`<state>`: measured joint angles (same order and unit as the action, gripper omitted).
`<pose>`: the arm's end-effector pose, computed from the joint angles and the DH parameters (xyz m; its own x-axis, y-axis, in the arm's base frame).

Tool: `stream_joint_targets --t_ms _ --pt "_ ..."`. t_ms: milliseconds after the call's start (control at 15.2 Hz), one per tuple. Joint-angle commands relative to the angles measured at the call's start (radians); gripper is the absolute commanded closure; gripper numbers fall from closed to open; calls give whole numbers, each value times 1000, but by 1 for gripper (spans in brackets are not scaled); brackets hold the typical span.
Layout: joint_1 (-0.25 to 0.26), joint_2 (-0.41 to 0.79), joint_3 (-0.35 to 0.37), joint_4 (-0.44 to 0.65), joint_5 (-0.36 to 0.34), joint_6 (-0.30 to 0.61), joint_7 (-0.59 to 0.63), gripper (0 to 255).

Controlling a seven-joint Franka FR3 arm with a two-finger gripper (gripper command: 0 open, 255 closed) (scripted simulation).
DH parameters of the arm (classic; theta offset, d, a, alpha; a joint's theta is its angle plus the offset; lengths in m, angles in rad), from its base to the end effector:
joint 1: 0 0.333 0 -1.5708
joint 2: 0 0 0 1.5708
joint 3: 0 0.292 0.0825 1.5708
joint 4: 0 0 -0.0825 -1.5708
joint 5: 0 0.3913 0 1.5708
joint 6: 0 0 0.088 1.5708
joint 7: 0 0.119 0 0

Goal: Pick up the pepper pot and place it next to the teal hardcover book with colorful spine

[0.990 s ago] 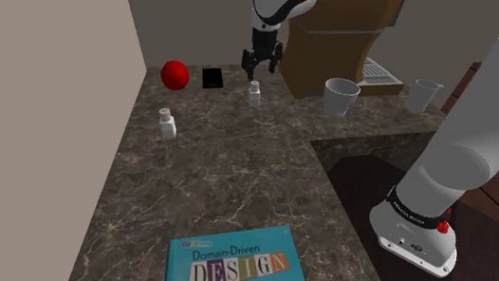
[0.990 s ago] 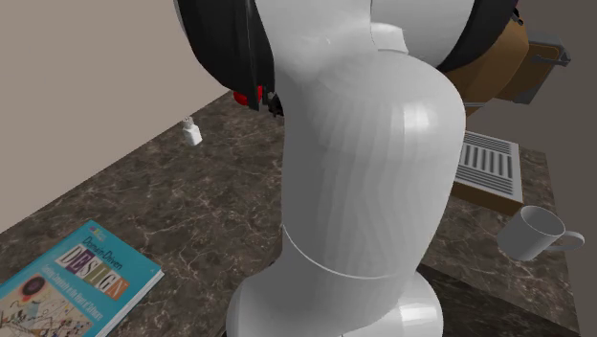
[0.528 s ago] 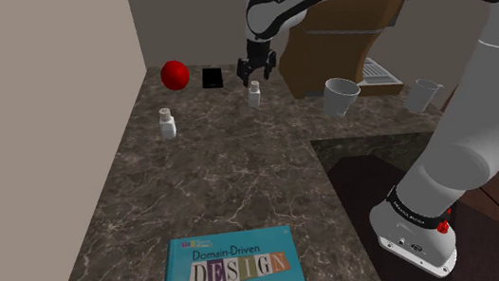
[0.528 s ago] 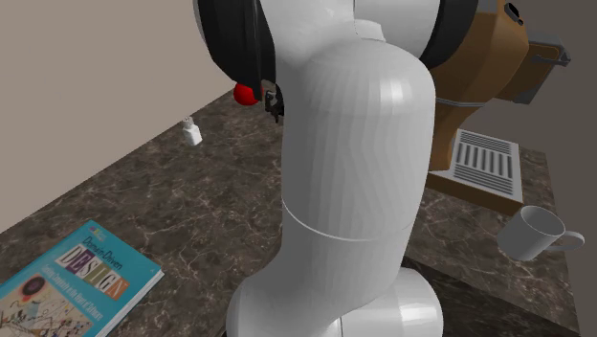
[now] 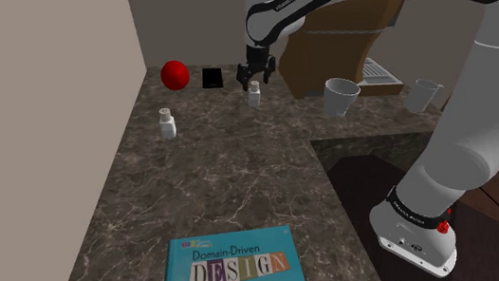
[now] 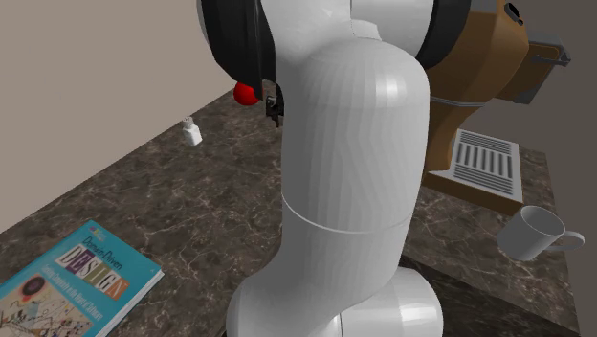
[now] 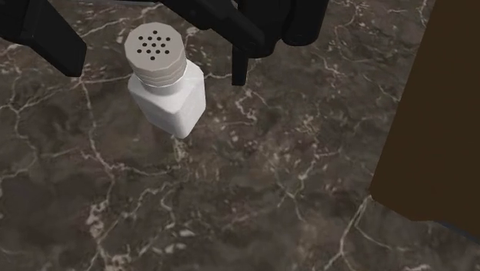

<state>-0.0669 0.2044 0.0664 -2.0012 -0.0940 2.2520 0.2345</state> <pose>0.5976 -0.0044 0.3221 0.9826 -0.1765 0.0586 -0.1795 -0.9825 0.0499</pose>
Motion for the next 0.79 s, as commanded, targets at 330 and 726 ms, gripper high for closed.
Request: stream_joint_targets --t_ms 330,726 --pt "0 0 0 0 0 0 0 255" --pt "0 0 0 0 0 1 0 255"
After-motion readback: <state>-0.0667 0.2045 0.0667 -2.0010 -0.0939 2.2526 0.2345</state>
